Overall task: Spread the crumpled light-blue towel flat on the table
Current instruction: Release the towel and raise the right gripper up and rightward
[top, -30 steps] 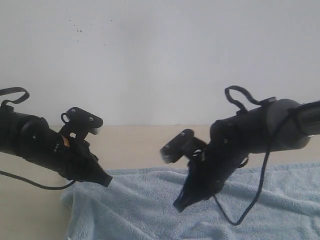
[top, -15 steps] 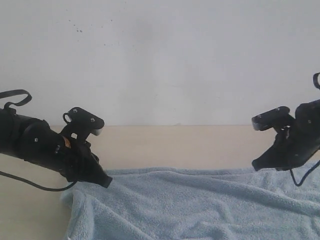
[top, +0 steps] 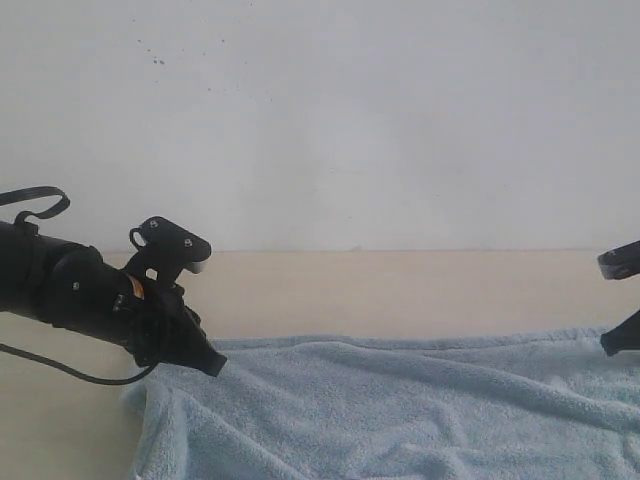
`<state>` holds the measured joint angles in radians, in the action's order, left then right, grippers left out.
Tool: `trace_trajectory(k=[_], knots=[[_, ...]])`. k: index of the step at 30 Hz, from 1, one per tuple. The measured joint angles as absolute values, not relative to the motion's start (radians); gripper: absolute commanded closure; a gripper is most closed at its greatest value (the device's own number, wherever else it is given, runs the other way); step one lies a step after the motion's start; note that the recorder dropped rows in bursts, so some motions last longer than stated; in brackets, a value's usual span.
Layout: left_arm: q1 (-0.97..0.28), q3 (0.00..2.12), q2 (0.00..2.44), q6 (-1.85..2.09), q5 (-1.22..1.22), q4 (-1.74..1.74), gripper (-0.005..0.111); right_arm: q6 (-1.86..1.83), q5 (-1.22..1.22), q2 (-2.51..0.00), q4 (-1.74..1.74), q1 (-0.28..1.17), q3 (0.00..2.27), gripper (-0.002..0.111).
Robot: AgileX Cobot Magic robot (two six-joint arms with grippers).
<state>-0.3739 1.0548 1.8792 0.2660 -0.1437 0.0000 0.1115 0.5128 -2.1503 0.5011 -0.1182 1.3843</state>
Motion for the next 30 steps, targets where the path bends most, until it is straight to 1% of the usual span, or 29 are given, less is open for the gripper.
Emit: trace_trajectory(k=[3,7,10,17,21,25,30], knots=[[-0.374,1.055,1.879,0.266,-0.141,0.0,0.093,0.121,0.498,-2.178,0.515,-0.118,1.388,0.108],[-0.374,1.055,1.881,0.269,-0.143,0.0,0.093,0.142,0.504,-2.225,0.539,-0.118,1.457,0.108],[-0.374,1.055,1.89,0.277,-0.144,0.0,0.093,0.139,0.544,-2.27,0.542,-0.118,1.546,0.108],[-0.374,1.055,1.9,0.283,-0.147,0.0,0.093,0.106,0.732,-2.373,0.489,-0.118,1.815,0.108],[-0.374,1.055,1.91,0.283,-0.132,0.0,0.093,0.102,0.728,-2.342,0.36,-0.118,1.865,0.108],[-0.374,1.055,1.915,0.283,-0.092,0.01,0.093,0.013,0.724,-2.266,0.166,-0.118,1.872,0.108],[-0.36,1.055,1.945,0.289,-0.035,0.023,0.093,-0.152,0.724,-2.153,-0.134,-0.11,1.8,0.108]])
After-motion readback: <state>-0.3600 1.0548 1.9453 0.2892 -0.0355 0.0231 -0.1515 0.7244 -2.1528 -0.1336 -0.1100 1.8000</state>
